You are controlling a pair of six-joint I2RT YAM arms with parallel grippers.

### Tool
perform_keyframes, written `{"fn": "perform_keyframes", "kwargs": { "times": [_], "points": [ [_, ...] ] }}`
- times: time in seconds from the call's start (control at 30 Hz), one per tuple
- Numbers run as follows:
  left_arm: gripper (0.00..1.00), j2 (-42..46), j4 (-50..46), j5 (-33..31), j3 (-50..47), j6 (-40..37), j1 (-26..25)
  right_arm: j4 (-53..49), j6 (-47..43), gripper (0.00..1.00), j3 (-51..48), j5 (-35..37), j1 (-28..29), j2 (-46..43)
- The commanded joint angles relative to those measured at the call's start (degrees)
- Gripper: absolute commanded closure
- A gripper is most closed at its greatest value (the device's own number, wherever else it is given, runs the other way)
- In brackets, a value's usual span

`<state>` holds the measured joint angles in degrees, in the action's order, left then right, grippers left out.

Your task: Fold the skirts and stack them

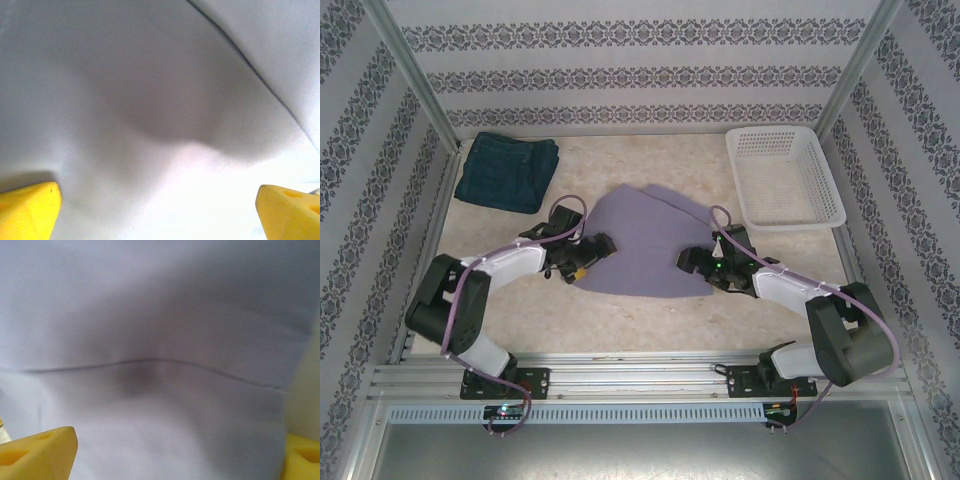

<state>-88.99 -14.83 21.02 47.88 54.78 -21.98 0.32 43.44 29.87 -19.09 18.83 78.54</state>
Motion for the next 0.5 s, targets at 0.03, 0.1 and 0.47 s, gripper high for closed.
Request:
{"fn": "perform_keyframes", "kwargs": {
  "times": [0.03,0.1,0.47],
  "points": [
    [0.0,3.17,-12.04,-10.93,6.0,-2.33,1.93,4.34,-1.69,0.21,0.06,0.06,-2.45,1.78],
    [0.0,2.56,-13.11,-11.64,7.37,-4.28,3.2,4.6,-4.19,0.28,1.09,-0.44,-3.64,2.79],
    [0.0,-1.84,-16.95,-12.24,11.98,-15.36,10.25,3.2,-10.97,0.4,4.31,-1.11,-8.08,6.65]
  ]
}}
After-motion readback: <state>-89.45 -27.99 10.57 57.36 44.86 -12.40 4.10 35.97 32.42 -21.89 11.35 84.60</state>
